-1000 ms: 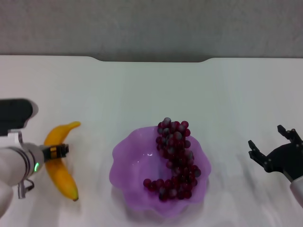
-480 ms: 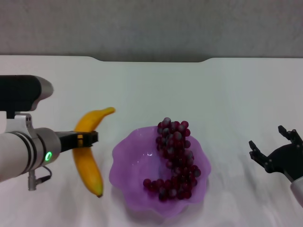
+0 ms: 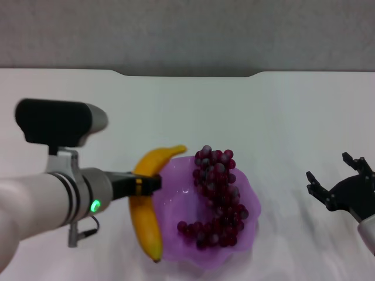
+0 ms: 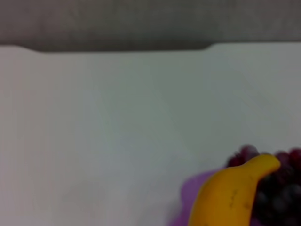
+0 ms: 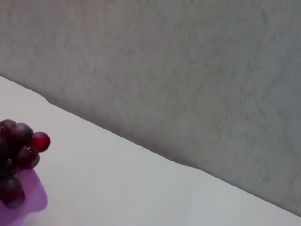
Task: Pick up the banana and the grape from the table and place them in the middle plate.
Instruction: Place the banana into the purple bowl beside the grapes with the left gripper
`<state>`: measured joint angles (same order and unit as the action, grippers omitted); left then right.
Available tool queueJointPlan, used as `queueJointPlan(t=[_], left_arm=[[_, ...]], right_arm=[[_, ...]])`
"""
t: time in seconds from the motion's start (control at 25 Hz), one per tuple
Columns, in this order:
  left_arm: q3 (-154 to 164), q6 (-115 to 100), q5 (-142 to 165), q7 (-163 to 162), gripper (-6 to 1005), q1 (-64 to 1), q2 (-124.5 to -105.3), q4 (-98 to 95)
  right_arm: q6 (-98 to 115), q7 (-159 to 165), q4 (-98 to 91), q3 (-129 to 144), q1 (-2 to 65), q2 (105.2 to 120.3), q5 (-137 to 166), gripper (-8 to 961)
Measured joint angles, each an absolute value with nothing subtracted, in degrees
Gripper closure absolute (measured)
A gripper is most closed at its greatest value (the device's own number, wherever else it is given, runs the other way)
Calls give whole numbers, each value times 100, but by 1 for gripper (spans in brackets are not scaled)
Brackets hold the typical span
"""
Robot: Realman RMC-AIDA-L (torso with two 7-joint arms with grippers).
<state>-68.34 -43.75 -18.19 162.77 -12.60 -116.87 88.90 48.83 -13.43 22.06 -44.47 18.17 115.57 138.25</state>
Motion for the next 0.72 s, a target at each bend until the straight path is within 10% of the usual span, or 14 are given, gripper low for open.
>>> queueJointPlan(t=[0.72], left_arm=[[-6479,-2562,-3016,16245,465,-2082,-11718,7251]], right_arm=[[4878,-1335,2239,-4362,1846,11557,13825,60]])
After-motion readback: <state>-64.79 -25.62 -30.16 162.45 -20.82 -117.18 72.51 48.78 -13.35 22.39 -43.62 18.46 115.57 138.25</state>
